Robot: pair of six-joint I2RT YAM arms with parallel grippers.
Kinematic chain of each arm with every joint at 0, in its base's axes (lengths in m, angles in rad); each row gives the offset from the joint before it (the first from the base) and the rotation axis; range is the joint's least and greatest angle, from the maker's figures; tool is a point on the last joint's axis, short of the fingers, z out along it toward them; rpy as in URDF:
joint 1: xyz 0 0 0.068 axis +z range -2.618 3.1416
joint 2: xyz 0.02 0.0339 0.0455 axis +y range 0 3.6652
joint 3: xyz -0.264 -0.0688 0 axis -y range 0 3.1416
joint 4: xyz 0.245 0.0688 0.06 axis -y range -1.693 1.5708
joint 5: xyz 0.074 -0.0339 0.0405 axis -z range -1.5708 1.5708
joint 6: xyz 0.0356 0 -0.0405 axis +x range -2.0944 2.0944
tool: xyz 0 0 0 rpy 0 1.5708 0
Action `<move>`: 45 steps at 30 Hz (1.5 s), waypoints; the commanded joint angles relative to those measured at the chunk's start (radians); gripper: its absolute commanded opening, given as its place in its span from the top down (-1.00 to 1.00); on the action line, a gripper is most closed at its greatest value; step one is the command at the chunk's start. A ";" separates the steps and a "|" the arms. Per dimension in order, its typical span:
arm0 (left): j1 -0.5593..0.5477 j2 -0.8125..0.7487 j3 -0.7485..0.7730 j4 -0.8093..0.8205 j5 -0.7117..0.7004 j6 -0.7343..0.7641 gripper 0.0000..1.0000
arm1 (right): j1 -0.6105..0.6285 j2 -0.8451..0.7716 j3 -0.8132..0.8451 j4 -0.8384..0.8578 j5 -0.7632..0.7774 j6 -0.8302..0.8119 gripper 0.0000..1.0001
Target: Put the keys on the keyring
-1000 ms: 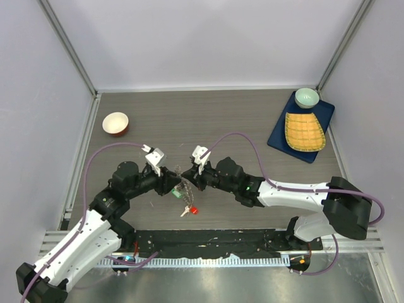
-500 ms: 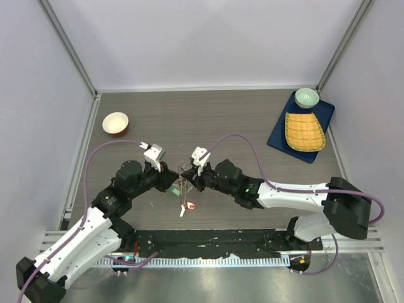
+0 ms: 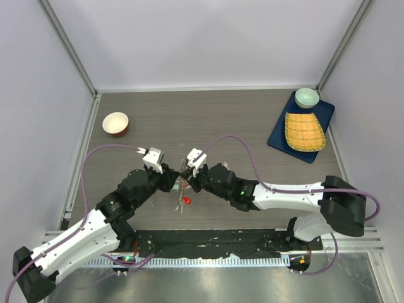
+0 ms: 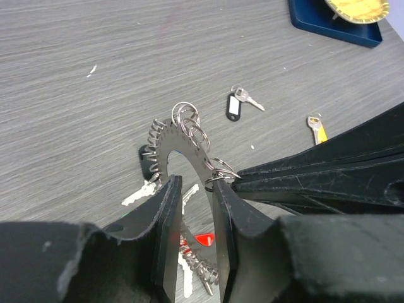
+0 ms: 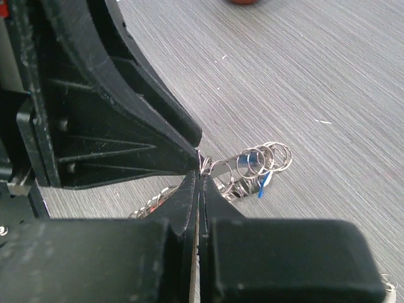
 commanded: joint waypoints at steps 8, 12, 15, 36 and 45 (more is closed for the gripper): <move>-0.044 -0.143 0.028 0.004 -0.175 0.095 0.00 | 0.023 -0.022 0.069 -0.042 0.096 0.013 0.99; -0.044 -0.153 0.057 -0.065 -0.045 0.155 -0.14 | 0.006 -0.051 0.057 -0.065 0.048 -0.025 0.99; -0.044 -0.152 0.080 -0.106 0.053 0.201 -0.22 | -0.014 -0.085 0.037 -0.073 0.007 -0.031 0.99; -0.044 0.086 0.172 -0.055 0.508 0.399 -0.29 | -0.163 -0.346 -0.135 -0.042 -0.479 -0.298 0.99; -0.046 -0.040 0.017 0.180 0.577 0.399 -0.05 | -0.163 -0.385 -0.150 -0.044 -0.497 -0.300 0.99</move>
